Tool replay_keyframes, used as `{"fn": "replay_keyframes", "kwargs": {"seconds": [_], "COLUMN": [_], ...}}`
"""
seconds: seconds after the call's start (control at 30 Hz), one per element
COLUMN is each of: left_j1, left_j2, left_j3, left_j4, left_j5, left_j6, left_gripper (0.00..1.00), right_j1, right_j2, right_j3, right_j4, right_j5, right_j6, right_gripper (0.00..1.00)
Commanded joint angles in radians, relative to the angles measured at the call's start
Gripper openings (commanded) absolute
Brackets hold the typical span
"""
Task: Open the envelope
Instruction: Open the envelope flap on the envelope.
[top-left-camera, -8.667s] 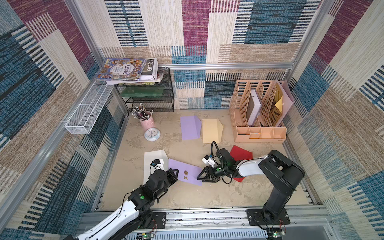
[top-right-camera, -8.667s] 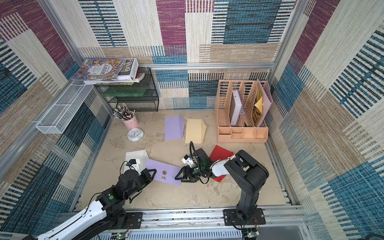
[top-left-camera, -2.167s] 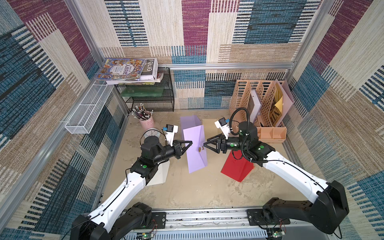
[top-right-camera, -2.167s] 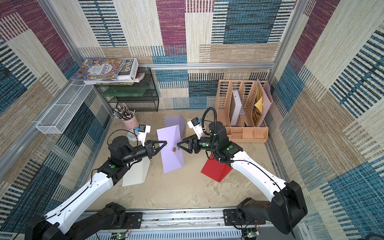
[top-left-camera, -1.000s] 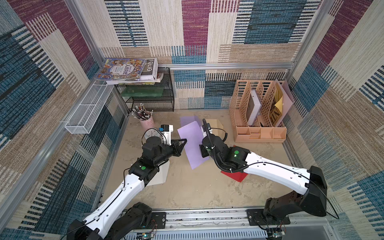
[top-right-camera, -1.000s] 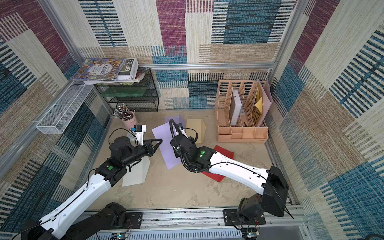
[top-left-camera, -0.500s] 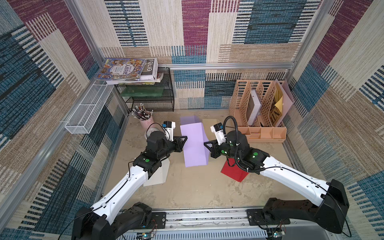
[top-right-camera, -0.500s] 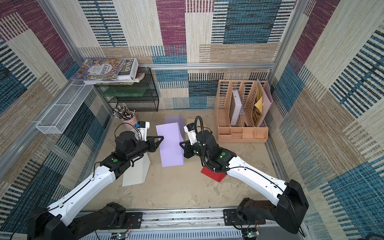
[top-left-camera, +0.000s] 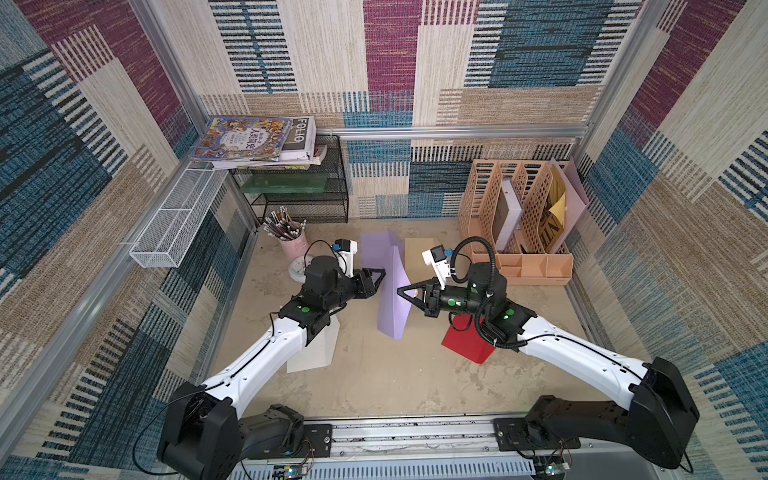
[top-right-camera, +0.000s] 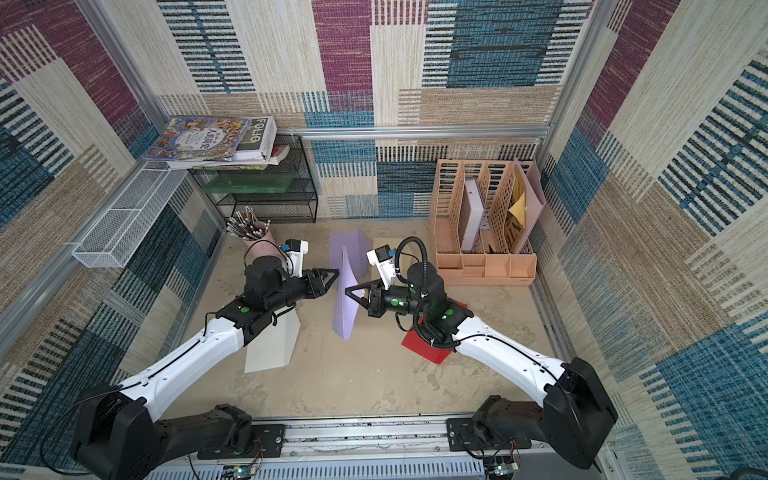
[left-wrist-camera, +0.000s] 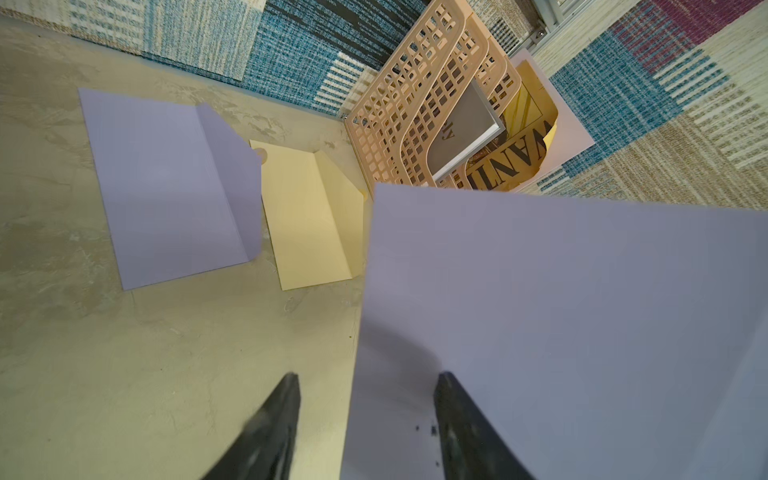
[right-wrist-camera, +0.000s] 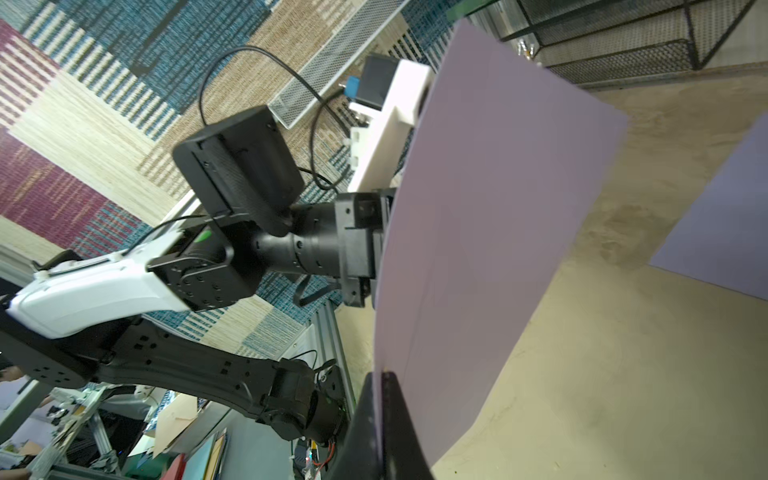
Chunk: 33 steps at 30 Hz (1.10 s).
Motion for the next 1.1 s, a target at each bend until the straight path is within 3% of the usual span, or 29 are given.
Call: {"fn": "replay_keyframes", "kwargs": {"seconds": [0.0,0.47,0.6,0.73,0.83,0.93,1.07], "left_j1": [0.001,-0.050,-0.049,-0.023,0.000,0.002,0.002], "left_j2": [0.027,0.050,-0.007,-0.077,-0.163,-0.265,-0.327], "left_j3": [-0.003,0.016,0.017,0.018,-0.015,-0.071,-0.091], "left_j4": [0.085,0.198,0.057,-0.206,-0.325,-0.332,-0.343], "left_j5": [0.051,0.109,-0.034,-0.323,-0.474,-0.534,-0.562], "left_j6": [-0.034,-0.088,-0.025,0.005,-0.012,-0.007,0.000], "left_gripper": [0.56,0.57,0.57,0.57,0.57,0.58,0.68], "right_j1": [-0.002,-0.001,-0.002,-0.011,-0.023,-0.041,-0.058], "right_j2": [0.028,0.214,0.201,0.131,0.106,0.143,0.268], "right_j3": [0.009,0.039,0.049,0.074,0.108,0.126,0.072], "right_j4": [0.197,0.403,0.375,0.247,0.057,-0.134,-0.057], "right_j5": [-0.081,-0.119,-0.122,-0.096,-0.035,0.024,-0.043], "right_j6": [0.087,0.185,0.168,0.110,0.053,0.014,0.089], "right_gripper": [0.00,0.00,0.00,0.00,0.00,0.00,0.00]}}
